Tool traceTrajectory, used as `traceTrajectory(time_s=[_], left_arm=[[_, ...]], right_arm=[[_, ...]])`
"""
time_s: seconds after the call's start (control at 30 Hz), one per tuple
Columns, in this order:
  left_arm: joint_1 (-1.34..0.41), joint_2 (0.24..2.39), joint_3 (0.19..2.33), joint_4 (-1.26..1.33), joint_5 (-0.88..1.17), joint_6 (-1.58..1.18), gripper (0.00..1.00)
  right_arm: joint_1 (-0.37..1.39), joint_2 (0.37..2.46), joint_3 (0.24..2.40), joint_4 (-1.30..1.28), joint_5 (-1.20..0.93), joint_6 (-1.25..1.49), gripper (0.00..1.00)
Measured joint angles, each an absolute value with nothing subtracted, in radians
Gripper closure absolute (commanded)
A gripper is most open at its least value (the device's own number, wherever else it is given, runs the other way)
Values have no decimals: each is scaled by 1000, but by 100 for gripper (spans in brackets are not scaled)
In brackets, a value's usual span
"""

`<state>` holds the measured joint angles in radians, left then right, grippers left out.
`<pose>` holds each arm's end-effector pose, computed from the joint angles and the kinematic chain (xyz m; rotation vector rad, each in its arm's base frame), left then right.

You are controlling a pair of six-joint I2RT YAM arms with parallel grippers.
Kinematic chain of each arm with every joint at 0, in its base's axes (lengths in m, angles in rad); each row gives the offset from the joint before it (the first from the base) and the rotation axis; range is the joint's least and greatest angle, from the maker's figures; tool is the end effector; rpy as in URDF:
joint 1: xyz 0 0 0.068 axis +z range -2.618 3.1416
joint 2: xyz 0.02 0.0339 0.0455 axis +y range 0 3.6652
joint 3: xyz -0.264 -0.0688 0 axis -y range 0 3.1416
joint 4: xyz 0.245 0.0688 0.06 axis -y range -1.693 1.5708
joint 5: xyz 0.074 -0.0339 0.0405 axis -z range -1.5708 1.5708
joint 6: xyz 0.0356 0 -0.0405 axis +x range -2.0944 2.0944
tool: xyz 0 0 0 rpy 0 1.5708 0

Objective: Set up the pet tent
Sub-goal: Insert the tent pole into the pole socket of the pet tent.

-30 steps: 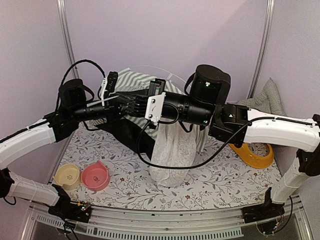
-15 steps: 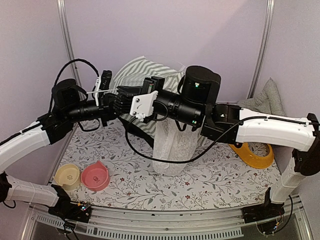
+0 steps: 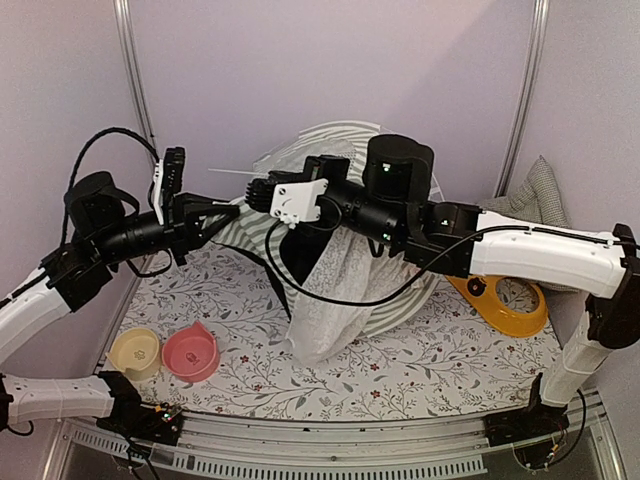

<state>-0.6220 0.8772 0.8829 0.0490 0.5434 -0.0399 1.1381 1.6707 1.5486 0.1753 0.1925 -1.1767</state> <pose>0.1520 -0.1316 0.3836 0.8728 1.3402 -0.9309 0.1763 0.3654 0.4117 -1.3239 0.7491 -0.1769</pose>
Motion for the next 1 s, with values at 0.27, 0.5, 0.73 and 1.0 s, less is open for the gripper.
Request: traceTrajectory(time_s=[0.27,0.5,0.73,1.0], left_arm=[[-620,911,916,-71,537,25,100],[-540,917,915,-106,584,49,100],[-462,916,906,-121,738,88,100],[-516,899,936,-224,694,244,100]], right_arm=[[1140,1659,1458,173,216,-1201,100],[1152,1591,1348,223,186,-1192,100],[1171,1567,1285,256,147,-1184,100],[1171,1565,1283,250,150,-1174,100]])
